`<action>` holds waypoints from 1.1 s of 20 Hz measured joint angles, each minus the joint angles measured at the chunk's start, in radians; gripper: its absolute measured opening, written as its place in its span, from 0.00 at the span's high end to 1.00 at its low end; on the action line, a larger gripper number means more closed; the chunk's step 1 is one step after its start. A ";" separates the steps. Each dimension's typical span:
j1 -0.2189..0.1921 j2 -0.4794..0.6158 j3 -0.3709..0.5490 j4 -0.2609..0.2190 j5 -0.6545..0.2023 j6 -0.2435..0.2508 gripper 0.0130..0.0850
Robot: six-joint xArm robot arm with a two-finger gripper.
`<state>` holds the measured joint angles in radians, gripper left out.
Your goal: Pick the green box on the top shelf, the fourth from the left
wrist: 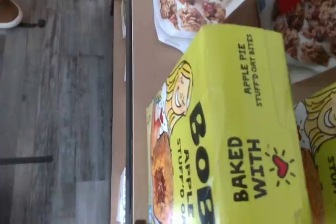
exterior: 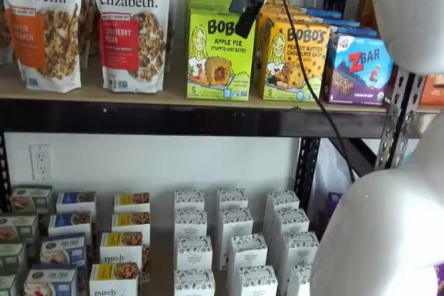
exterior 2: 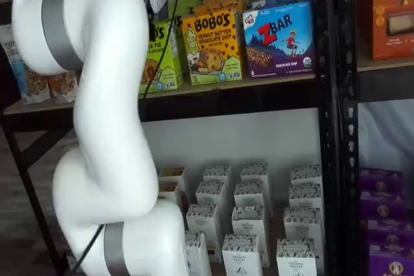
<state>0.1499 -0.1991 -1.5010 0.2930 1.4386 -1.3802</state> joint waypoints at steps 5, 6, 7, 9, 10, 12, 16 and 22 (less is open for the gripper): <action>0.009 0.015 -0.016 -0.030 0.018 0.006 0.00; 0.011 0.016 -0.017 -0.034 0.020 0.007 0.00; 0.013 0.017 -0.017 -0.040 0.021 0.009 0.00; 0.018 0.019 -0.016 -0.052 0.021 0.012 0.00; 0.020 0.019 -0.015 -0.057 0.020 0.013 0.00; 0.025 0.017 -0.007 -0.065 0.013 0.016 0.00; 0.033 0.014 0.004 -0.078 0.003 0.022 0.00; 0.044 0.012 0.016 -0.098 -0.006 0.029 0.00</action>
<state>0.1936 -0.1875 -1.4847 0.1954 1.4331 -1.3513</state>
